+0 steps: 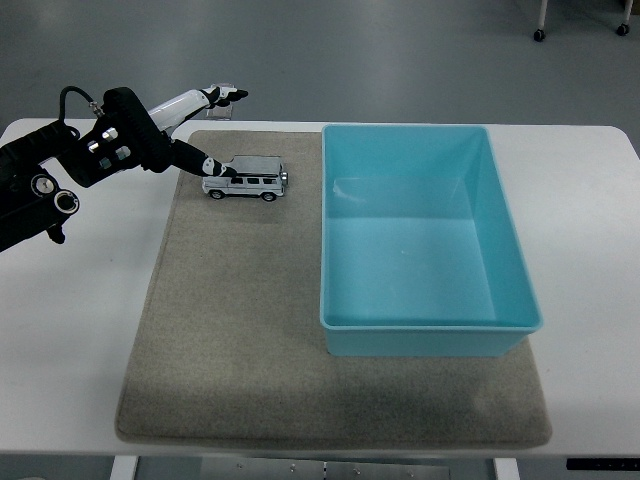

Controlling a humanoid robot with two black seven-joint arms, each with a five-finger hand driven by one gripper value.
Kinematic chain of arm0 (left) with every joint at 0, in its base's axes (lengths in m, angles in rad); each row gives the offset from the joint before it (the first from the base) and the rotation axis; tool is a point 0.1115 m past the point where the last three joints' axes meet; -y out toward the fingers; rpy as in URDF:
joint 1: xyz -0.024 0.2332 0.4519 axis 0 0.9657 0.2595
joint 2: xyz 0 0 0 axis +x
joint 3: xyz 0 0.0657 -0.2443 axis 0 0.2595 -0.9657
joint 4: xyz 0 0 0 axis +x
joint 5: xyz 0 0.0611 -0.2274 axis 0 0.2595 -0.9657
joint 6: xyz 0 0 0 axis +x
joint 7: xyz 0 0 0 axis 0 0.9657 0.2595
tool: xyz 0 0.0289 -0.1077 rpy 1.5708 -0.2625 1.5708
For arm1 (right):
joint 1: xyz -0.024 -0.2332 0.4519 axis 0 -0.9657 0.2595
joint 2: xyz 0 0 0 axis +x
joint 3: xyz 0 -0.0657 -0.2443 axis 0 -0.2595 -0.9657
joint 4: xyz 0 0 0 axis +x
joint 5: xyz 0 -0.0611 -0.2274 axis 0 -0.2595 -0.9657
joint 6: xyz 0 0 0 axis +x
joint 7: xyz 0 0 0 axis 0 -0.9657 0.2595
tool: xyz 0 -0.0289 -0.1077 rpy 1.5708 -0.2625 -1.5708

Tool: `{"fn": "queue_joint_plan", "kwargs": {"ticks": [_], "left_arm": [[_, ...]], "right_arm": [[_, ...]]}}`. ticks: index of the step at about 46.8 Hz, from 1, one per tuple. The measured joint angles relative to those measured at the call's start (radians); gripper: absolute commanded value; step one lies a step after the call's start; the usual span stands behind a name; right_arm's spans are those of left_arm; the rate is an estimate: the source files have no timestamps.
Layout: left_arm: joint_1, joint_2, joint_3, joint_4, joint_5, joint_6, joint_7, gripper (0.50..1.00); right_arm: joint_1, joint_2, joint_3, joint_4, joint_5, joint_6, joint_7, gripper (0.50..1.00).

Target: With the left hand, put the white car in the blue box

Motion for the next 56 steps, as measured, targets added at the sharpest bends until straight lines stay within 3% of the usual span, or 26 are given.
{"fn": "queue_joint_plan", "kwargs": {"ticks": [20, 36, 56], "left_arm": [[-0.07, -0.012, 0.106, 0.054, 0.108, -0.005, 0.019, 0.947], [-0.082, -0.097, 0.144, 0.116, 0.107, -0.005, 0.032, 0.945], [-0.087, -0.139, 0.2, 0.178, 0.107, 0.0, 0.032, 0.934]], "right_arm": [[0.0, 0.0, 0.0, 0.0, 0.0, 0.0, 0.0, 0.936], [0.0, 0.0, 0.0, 0.0, 0.0, 0.0, 0.0, 0.936], [0.0, 0.0, 0.0, 0.0, 0.0, 0.0, 0.0, 0.936]]}}
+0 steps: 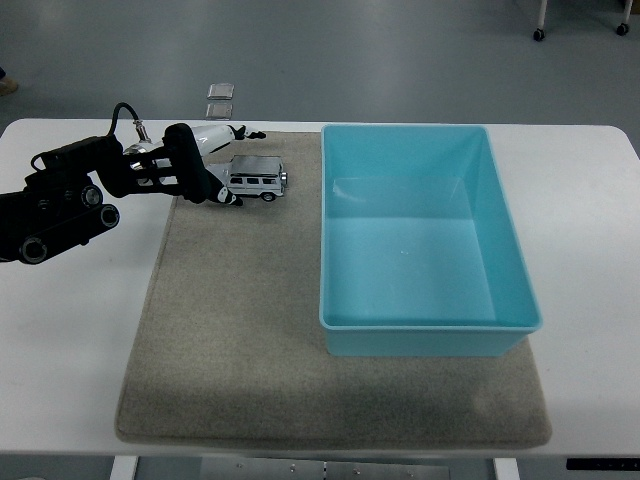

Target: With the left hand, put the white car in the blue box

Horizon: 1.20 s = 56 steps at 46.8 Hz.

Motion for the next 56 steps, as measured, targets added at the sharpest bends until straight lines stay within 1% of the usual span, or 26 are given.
{"fn": "queue_joint_plan", "kwargs": {"ticks": [4, 9, 12, 17, 26, 34, 52, 56], "left_arm": [[0.0, -0.014, 0.007, 0.014, 0.0, 0.0, 0.0, 0.919], [0.0, -0.029, 0.008, 0.04, 0.002, 0.0, 0.0, 0.919], [-0.003, -0.037, 0.008, 0.051, 0.008, 0.0, 0.0, 0.904], [-0.008, -0.045, 0.008, 0.054, 0.025, 0.0, 0.0, 0.902], [-0.011, -0.061, 0.008, 0.067, 0.03, 0.0, 0.0, 0.868], [-0.014, -0.078, 0.008, 0.1, 0.063, 0.0, 0.0, 0.864], [-0.014, -0.088, 0.008, 0.104, 0.066, 0.0, 0.0, 0.853], [-0.013, -0.09, 0.008, 0.104, 0.066, 0.0, 0.0, 0.825]], "right_arm": [[0.0, 0.0, 0.0, 0.0, 0.0, 0.0, 0.0, 0.936], [0.0, 0.0, 0.0, 0.0, 0.0, 0.0, 0.0, 0.936], [0.0, 0.0, 0.0, 0.0, 0.0, 0.0, 0.0, 0.936], [0.0, 0.0, 0.0, 0.0, 0.0, 0.0, 0.0, 0.936], [0.0, 0.0, 0.0, 0.0, 0.0, 0.0, 0.0, 0.936], [0.0, 0.0, 0.0, 0.0, 0.0, 0.0, 0.0, 0.936], [0.0, 0.0, 0.0, 0.0, 0.0, 0.0, 0.0, 0.936], [0.0, 0.0, 0.0, 0.0, 0.0, 0.0, 0.0, 0.936]]}}
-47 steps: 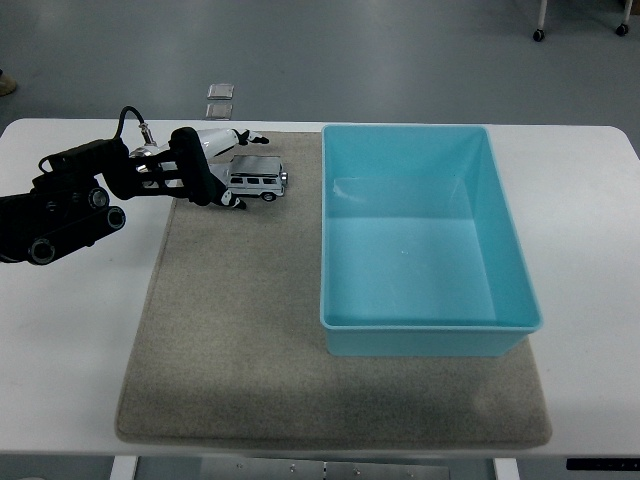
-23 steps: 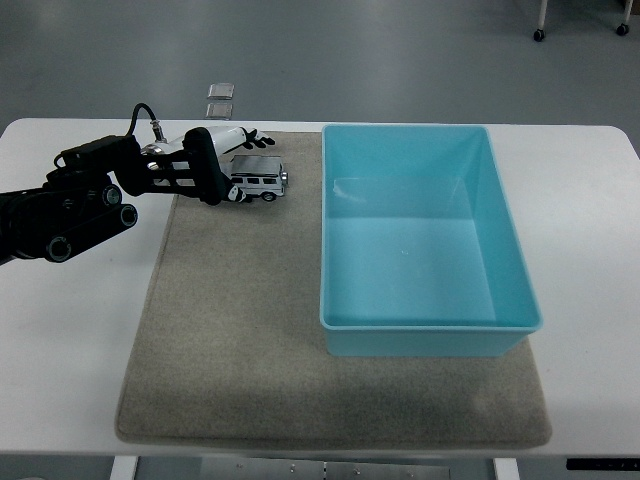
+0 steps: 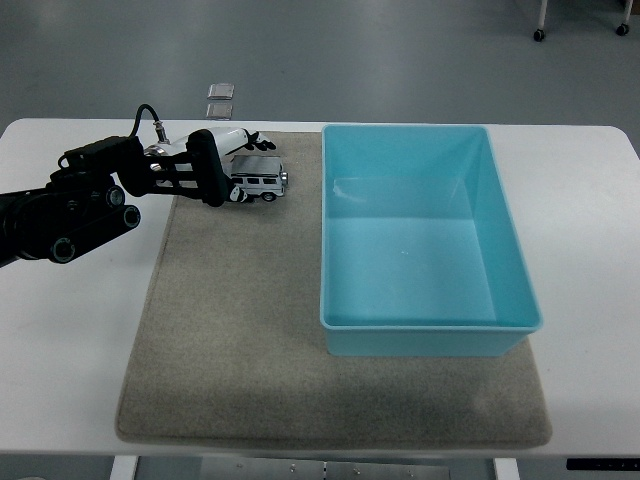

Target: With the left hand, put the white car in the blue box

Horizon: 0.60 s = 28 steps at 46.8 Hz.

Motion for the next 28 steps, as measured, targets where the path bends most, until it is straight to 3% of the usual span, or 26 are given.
{"fn": "queue_joint_plan", "kwargs": {"ticks": [13, 28], "left_arm": [[0.0, -0.002, 0.001, 0.02, 0.011, 0.0, 0.0, 0.786], [0.001, -0.01, 0.012, 0.022, 0.012, 0.0, 0.0, 0.778]], "right_arm": [[0.0, 0.0, 0.0, 0.0, 0.0, 0.0, 0.0, 0.936], [0.0, 0.0, 0.0, 0.0, 0.0, 0.0, 0.0, 0.936]]}}
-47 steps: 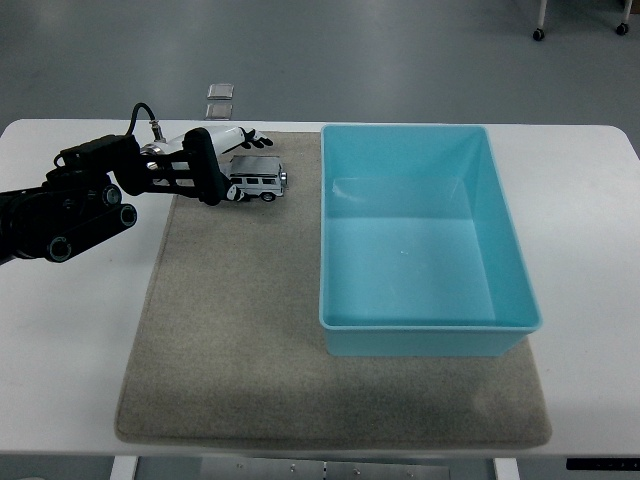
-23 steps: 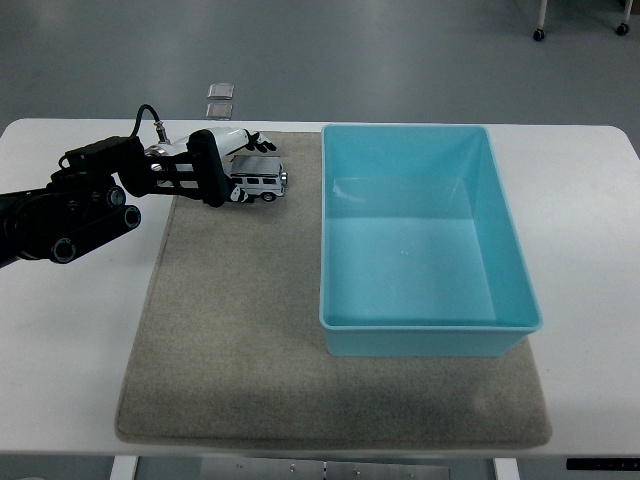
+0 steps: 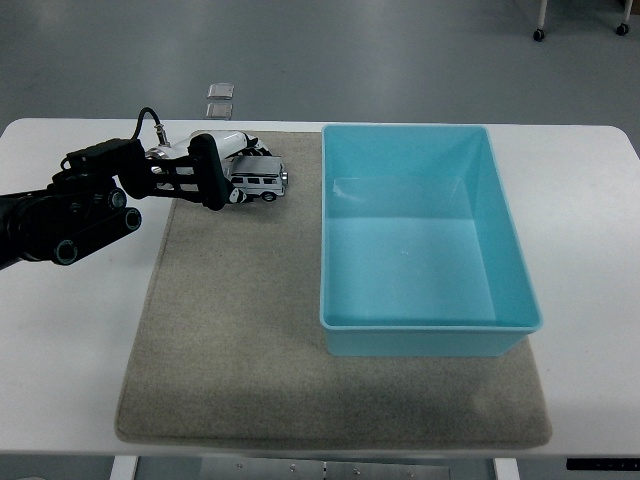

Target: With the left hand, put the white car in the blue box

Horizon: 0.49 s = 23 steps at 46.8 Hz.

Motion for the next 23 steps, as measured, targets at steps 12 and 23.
{"fn": "queue_joint_plan", "kwargs": {"ticks": [12, 23], "left_arm": [[0.0, -0.001, 0.0, -0.002, 0.0, 0.001, -0.001, 0.711], [0.0, -0.001, 0.0, -0.008, 0.001, 0.002, -0.001, 0.529]], "right_arm": [[0.0, 0.0, 0.0, 0.0, 0.0, 0.0, 0.0, 0.936], [0.0, 0.0, 0.0, 0.0, 0.0, 0.0, 0.0, 0.936]]}}
